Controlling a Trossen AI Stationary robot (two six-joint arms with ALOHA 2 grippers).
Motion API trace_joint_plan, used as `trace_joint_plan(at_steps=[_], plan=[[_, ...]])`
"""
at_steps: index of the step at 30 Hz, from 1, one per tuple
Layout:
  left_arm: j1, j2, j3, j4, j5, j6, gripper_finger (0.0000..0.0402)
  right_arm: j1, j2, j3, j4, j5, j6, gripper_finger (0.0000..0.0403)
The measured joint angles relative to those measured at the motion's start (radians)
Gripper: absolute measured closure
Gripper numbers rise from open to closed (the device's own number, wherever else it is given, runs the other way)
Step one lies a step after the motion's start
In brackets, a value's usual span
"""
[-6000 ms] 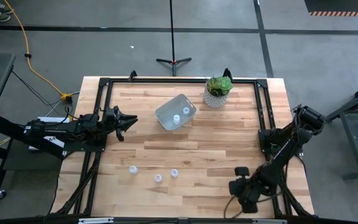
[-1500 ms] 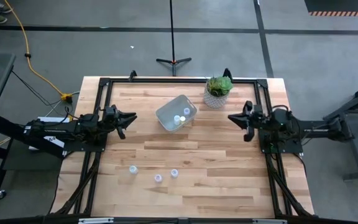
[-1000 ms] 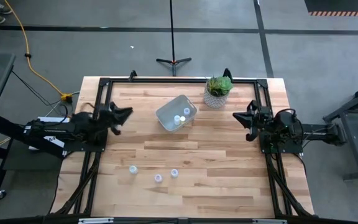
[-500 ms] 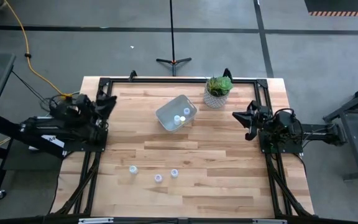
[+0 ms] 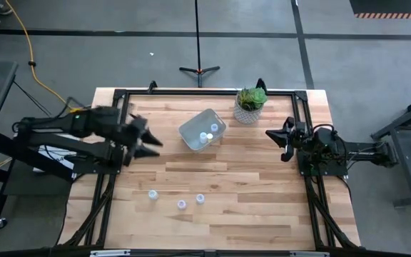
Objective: Pick and place pill bottles into a basket
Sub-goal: Put the transparent medicine bottle into the white bin
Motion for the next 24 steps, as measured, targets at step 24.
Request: trace_joint_plan(at_steps=[24], plan=[[-0.447,0.530,0.188,-0.446,-0.198,0.160,0.0208,0.000,0.001,0.000,-0.125,0.003,0.003,0.0397]])
